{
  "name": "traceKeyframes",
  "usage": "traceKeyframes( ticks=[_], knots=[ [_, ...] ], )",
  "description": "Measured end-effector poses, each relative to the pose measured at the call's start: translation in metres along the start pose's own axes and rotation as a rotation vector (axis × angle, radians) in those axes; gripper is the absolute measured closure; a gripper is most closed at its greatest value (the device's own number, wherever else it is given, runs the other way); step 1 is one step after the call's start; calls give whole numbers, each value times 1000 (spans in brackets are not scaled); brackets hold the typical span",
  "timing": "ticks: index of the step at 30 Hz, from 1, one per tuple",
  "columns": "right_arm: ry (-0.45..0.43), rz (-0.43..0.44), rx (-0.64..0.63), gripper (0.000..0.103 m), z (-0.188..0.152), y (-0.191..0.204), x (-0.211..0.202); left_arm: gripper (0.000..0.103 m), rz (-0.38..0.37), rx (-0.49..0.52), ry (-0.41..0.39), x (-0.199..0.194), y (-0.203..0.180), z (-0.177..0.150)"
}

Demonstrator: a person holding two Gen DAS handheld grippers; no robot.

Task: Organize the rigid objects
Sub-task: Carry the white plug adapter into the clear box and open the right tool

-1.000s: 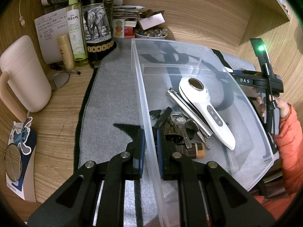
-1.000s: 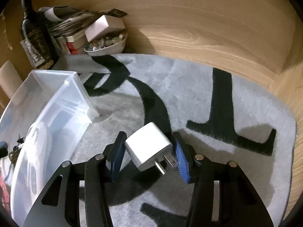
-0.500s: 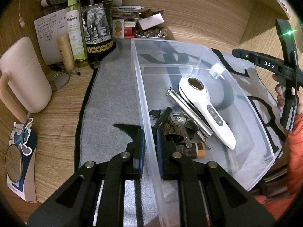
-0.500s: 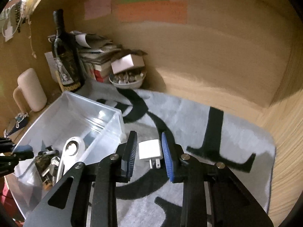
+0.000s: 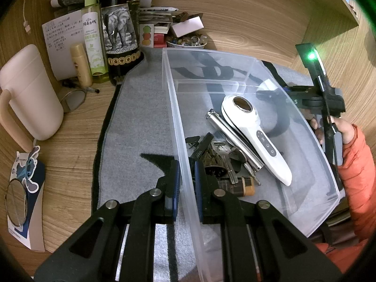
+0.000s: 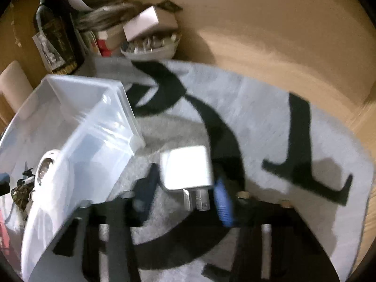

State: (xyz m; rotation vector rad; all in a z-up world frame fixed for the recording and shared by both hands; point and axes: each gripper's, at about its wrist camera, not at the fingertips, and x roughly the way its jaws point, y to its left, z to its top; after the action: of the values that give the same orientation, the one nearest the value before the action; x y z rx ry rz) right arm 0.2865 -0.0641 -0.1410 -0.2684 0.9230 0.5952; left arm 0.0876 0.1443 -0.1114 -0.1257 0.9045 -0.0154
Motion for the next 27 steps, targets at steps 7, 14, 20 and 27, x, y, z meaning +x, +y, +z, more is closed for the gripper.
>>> traceKeyframes(
  ticks=[7,14,20,27],
  knots=[
    [-71,2,-5,67,0,1,-27,91,1,-1,0,0,-1,0],
    [-184,5,-46,67,5,17,-76,91,2,0,0,0,-1,0],
    [-272,44,-90,67,7,40,-112,91,1,1,-1,0,0,0],
    [-322,103,-178,67,3,76,-131,91,1,0,0,0,0,0]
  ],
)
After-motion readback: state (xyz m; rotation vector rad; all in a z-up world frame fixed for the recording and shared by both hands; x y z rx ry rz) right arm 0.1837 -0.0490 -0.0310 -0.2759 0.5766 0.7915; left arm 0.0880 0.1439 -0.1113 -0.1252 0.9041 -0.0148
